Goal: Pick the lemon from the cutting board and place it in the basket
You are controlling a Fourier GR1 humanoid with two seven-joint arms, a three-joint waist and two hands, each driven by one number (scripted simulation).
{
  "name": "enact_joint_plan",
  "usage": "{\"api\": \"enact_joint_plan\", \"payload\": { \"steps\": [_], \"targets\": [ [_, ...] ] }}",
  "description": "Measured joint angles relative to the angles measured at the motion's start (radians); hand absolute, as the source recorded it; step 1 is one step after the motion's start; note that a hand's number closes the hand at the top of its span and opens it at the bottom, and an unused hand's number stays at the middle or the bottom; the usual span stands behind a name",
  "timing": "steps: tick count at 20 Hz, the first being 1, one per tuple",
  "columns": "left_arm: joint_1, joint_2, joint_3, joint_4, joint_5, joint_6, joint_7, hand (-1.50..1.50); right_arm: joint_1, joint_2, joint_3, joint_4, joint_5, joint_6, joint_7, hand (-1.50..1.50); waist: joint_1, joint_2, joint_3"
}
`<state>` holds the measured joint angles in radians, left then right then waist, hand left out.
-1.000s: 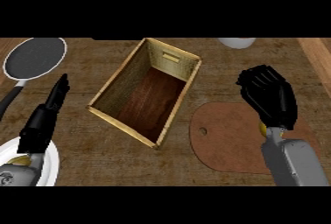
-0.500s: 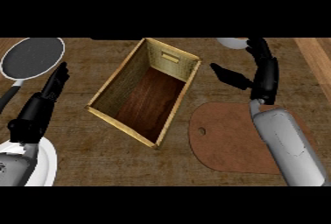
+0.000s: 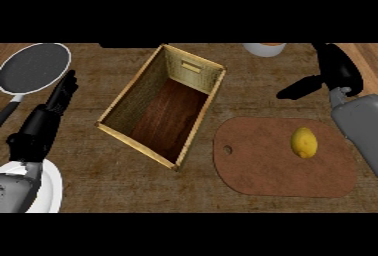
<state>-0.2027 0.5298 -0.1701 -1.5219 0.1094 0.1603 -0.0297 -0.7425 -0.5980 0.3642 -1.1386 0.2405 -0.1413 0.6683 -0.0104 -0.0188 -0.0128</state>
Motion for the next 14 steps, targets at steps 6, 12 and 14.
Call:
{"api": "enact_joint_plan", "payload": {
  "steps": [6,12,14],
  "targets": [
    [-0.005,-0.003,0.012,0.006,0.004,-0.007,-0.003,0.0,-0.117,-0.093,0.003,-0.049,-0.172,0.422,0.223,-1.5,-0.004,0.004,0.006],
    [-0.001,-0.011,0.026,0.018,0.002,-0.027,-0.02,0.0,-0.15,-0.146,-0.033,-0.076,-0.313,0.578,0.313,-1.5,0.001,0.011,0.01],
    [-0.004,-0.012,0.034,0.013,-0.001,-0.029,-0.013,0.0,-0.132,-0.161,-0.039,-0.097,-0.344,0.592,0.326,-1.5,0.0,0.012,0.011]
  ]
}}
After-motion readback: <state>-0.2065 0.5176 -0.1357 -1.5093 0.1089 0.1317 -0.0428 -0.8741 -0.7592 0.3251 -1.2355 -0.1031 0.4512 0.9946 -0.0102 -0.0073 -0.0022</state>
